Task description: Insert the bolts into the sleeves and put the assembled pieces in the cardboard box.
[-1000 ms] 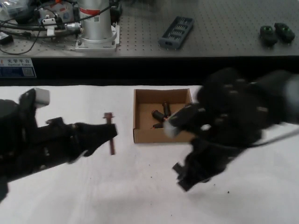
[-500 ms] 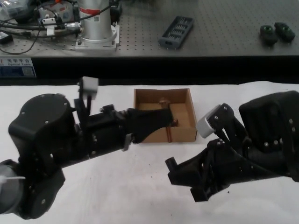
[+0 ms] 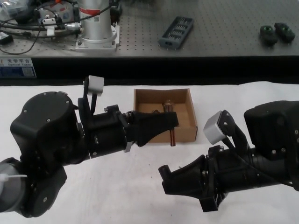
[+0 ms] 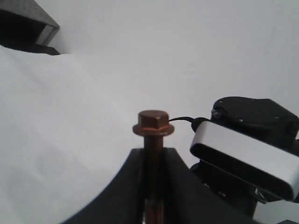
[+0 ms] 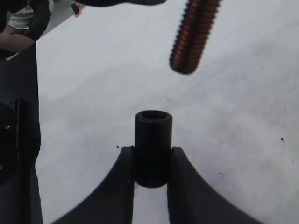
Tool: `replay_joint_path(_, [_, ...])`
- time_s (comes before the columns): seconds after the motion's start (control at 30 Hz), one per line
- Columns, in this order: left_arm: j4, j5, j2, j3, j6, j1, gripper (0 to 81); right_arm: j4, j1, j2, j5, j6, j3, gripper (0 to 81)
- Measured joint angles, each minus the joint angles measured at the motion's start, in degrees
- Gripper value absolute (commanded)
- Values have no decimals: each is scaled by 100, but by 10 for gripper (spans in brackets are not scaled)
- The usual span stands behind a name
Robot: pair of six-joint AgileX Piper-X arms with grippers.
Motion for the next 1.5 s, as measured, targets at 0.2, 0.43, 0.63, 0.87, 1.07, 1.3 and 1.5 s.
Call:
replay_joint_path(0.2, [0,-720,0,67,370,0,6,-151,-168,0,-150,0,0,1])
replay_joint_path(0.43, [-81,-1096,0,199,682,-36,6,-447,-645,0,-373,0,0,1])
replay_joint_path(0.63, [-384,-1262,0,214,701,-174,6,-759,-656,0,-633,89,0,1])
replay_joint_path(0.87, [-592,-1298,0,214,787,-297,6,-792,-656,0,-650,125,39,1])
replay_joint_path(1.07, [-665,-1171,0,228,787,-297,6,-797,-656,0,-663,125,66,1])
replay_joint_path(1.3, [-752,-1147,0,228,787,-315,6,-797,-669,0,-673,125,66,1])
replay_joint_path(1.5, [-748,-1026,0,228,774,-348,6,-859,-736,0,-671,125,66,1])
